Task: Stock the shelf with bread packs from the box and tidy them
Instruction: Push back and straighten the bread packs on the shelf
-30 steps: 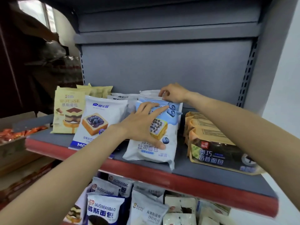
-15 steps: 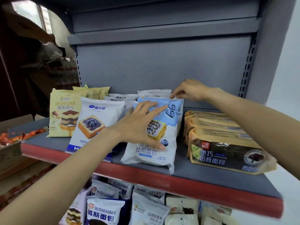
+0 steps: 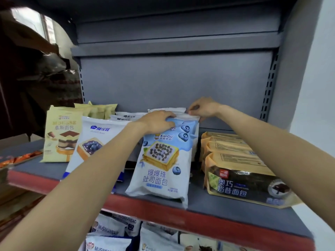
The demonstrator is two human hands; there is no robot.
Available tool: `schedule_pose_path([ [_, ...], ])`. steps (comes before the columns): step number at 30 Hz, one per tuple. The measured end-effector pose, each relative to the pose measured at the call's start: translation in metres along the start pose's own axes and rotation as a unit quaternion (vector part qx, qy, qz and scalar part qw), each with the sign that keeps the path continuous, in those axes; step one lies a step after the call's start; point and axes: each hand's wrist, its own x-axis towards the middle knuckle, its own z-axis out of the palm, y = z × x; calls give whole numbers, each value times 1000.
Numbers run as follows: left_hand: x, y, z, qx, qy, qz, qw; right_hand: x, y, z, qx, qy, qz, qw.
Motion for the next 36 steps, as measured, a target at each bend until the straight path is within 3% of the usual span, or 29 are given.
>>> schedule_pose_path([
  [4,-5,-1,9,-13,89,19,996,3,3,9,68,31,-25,997],
  [11,-4,-9,23,0,144,16,989,30,-9,7,-111,105,-31,988],
  [20,-4,-5,22,-5,180,8,984,31,-10,10,-173,98,-86,976],
  [26,-4,-2,24,-26,194,13,981,20,10,3,-159,33,-56,985],
  [29,-4,-3,26,-28,202,18,979,16,10,-2,-174,44,-38,983],
  [33,-3,-4,27,-5,184,25,983,7,15,-3,-107,10,-4,994],
  [36,-2,-5,26,-6,177,23,984,4,17,-3,48,26,25,998],
])
